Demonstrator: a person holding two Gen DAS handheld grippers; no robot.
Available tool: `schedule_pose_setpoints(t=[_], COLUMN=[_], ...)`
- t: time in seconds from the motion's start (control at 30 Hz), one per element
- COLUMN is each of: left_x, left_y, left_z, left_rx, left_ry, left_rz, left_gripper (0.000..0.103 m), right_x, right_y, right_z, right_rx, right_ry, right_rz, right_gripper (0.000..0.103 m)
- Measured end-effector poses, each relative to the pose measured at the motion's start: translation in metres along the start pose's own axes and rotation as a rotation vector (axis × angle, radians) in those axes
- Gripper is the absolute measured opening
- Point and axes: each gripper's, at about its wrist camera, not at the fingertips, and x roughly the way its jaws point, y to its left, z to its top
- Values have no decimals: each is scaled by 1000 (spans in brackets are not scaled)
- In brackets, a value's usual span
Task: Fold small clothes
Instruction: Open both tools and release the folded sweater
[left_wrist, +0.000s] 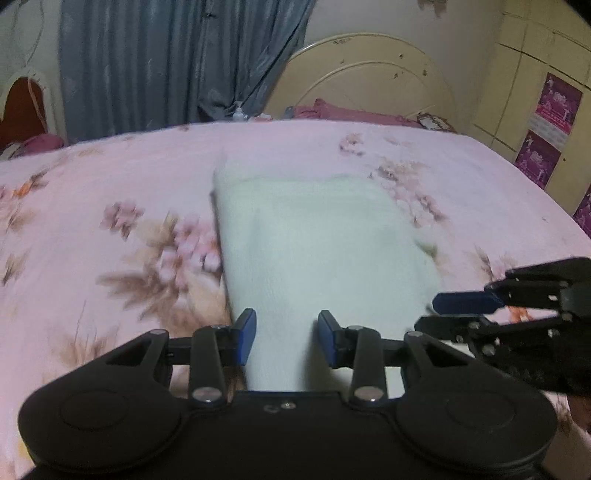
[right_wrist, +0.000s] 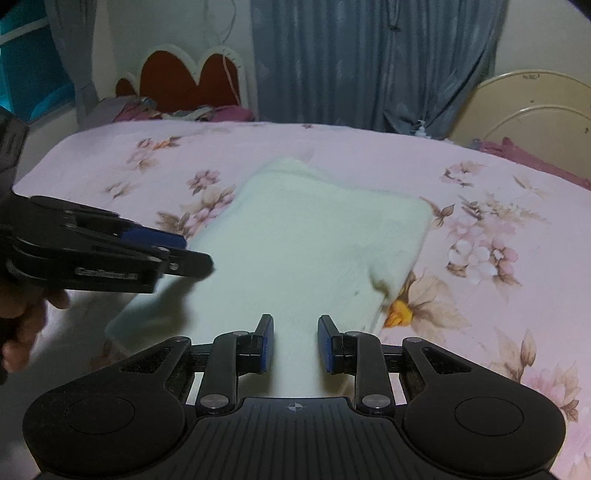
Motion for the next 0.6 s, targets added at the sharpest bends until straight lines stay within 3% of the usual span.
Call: schedule_pose_setpoints(t=[0.07, 0.17, 0.43, 0.53, 0.6], left_x=[-3, -6, -14, -14, -16], left_y=[2, 3, -3, -6, -7], left_z=[-14, -32, -32, -29, -25], left_rx=[-26, -54, -46, -37, -33], left_ry=[28, 67, 75, 65, 46], left_rz=[7, 10, 51, 76, 89], left_gripper=[36, 40, 42, 49, 66], right_x=[3, 6, 1, -3, -8], right_y=[-1, -6, -21, -25, -28], right_z=[-8, -22, -26, -23, -21], right_rx=[-12, -55, -18, 9, 35], right_ry=[27, 63, 77, 66, 47], right_rz=[-4, -100, -94, -80, -84], right_gripper=[27, 27, 27, 27, 27])
